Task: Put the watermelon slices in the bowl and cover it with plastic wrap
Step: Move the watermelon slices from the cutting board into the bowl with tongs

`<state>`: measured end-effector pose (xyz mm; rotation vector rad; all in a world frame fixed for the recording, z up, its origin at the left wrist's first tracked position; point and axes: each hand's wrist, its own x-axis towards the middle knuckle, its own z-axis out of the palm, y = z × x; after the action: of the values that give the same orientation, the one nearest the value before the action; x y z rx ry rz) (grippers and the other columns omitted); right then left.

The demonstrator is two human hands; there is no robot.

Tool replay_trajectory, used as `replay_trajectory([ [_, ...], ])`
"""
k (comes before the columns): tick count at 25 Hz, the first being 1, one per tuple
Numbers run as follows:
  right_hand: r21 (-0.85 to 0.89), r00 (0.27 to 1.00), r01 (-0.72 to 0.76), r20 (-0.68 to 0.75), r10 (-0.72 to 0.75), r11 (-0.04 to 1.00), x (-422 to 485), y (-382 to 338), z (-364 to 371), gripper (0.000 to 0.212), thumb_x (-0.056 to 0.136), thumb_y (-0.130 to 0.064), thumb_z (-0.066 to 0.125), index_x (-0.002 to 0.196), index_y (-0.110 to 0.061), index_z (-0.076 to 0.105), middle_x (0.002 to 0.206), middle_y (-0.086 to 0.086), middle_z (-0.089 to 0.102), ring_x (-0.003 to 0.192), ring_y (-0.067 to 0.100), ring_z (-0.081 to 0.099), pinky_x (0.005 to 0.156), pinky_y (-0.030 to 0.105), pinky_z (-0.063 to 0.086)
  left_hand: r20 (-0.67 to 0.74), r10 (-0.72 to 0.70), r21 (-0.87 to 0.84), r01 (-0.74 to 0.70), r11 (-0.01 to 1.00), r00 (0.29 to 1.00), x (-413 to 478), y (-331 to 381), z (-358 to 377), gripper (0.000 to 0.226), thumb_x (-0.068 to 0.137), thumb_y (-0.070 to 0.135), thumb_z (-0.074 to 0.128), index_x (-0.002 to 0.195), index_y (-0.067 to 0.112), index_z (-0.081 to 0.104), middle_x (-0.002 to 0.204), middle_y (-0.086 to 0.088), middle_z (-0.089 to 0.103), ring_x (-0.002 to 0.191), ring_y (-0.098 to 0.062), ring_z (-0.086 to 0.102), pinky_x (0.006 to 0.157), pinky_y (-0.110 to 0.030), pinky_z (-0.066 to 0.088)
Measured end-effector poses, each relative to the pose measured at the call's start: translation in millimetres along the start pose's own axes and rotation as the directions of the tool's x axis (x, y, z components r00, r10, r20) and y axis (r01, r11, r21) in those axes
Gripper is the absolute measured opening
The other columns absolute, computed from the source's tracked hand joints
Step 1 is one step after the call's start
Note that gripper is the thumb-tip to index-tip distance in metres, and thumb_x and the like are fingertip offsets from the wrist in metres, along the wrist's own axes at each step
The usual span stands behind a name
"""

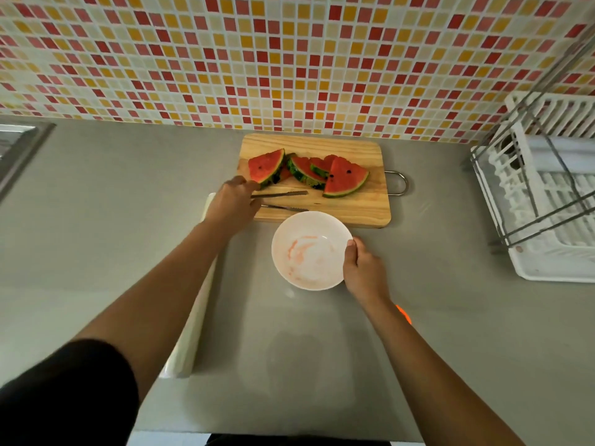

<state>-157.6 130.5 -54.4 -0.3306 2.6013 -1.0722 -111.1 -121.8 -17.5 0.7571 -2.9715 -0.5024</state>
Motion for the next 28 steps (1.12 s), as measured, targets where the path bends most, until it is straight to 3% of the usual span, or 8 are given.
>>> replay_trajectory([
  [3,0.005,1.000,0.013,-0.007,-0.013,1.000,0.8,0.7,0.5,0.037,0.099,-0.029,0.031,0.125,-0.015,0.054,0.106,0.017,0.068,0.098,0.037,0.059,0.074,0.035,0.042,0.168,0.125,0.196,-0.157,0.968,0.978,17.9,-0.5,8.0,0.040,0.093,0.032,0.055,0.129,0.014,0.056,0.130,-0.015,0.052,0.116,-0.033,0.050,0.097,-0.045,0.045],
  [13,-0.009,0.999,0.033,0.001,-0.033,0.999,1.4,-0.8,-0.7,0.035,0.099,-0.029,0.031,0.121,-0.014,0.056,0.102,0.015,0.068,0.094,0.036,0.060,0.072,0.033,0.042,0.142,0.180,0.382,-0.221,0.897,0.973,23.8,-2.2,24.0,0.035,0.096,0.028,0.050,0.125,0.008,0.052,0.128,-0.016,0.048,0.119,-0.032,0.043,0.096,-0.044,0.042],
  [15,-0.008,0.999,0.033,0.007,-0.033,0.999,1.3,-1.1,-1.3,0.035,0.099,-0.029,0.031,0.120,-0.014,0.056,0.102,0.015,0.069,0.094,0.036,0.060,0.074,0.035,0.044,0.137,0.147,0.313,-0.184,0.932,0.980,22.2,-1.9,20.4,0.037,0.098,0.031,0.046,0.124,0.006,0.051,0.125,-0.019,0.052,0.116,-0.034,0.046,0.094,-0.045,0.042],
  [18,-0.004,1.000,0.028,0.004,-0.028,1.000,1.8,-0.8,-1.4,0.035,0.099,-0.028,0.032,0.118,-0.014,0.057,0.102,0.016,0.068,0.095,0.037,0.060,0.075,0.036,0.045,0.173,0.102,-0.065,-0.092,0.994,0.980,22.0,1.3,7.4,0.032,0.100,0.030,0.042,0.119,0.006,0.049,0.104,-0.018,0.060,0.088,-0.028,0.055,0.073,-0.037,0.045],
  [20,-0.003,1.000,0.028,0.002,-0.028,1.000,2.3,-0.8,-1.0,0.035,0.099,-0.028,0.032,0.119,-0.013,0.057,0.102,0.017,0.068,0.095,0.038,0.060,0.074,0.035,0.043,0.202,0.158,-0.192,-0.119,0.974,0.967,23.9,4.4,-0.2,0.029,0.100,0.029,0.042,0.117,0.007,0.050,0.094,-0.011,0.057,0.076,-0.021,0.052,0.066,-0.031,0.038],
  [25,-0.014,0.999,0.030,-0.014,-0.030,0.999,2.4,-0.6,0.6,0.036,0.100,-0.028,0.032,0.122,-0.012,0.055,0.104,0.018,0.068,0.096,0.039,0.060,0.074,0.036,0.044,0.346,0.194,-0.201,-0.129,0.971,0.918,33.3,13.7,4.0,0.033,0.099,0.037,0.042,0.098,0.011,0.063,0.082,-0.007,0.058,0.078,-0.021,0.052,0.068,-0.029,0.036],
  [28,-0.020,1.000,0.014,-0.013,-0.014,1.000,3.0,-0.2,1.5,0.038,0.100,-0.030,0.030,0.124,-0.014,0.054,0.106,0.018,0.068,0.097,0.039,0.060,0.077,0.037,0.046,0.347,0.189,-0.194,-0.127,0.973,0.918,38.8,25.5,17.4,0.040,0.098,0.041,0.044,0.105,0.010,0.068,0.083,-0.005,0.060,0.078,-0.019,0.052,0.064,-0.029,0.034],
])
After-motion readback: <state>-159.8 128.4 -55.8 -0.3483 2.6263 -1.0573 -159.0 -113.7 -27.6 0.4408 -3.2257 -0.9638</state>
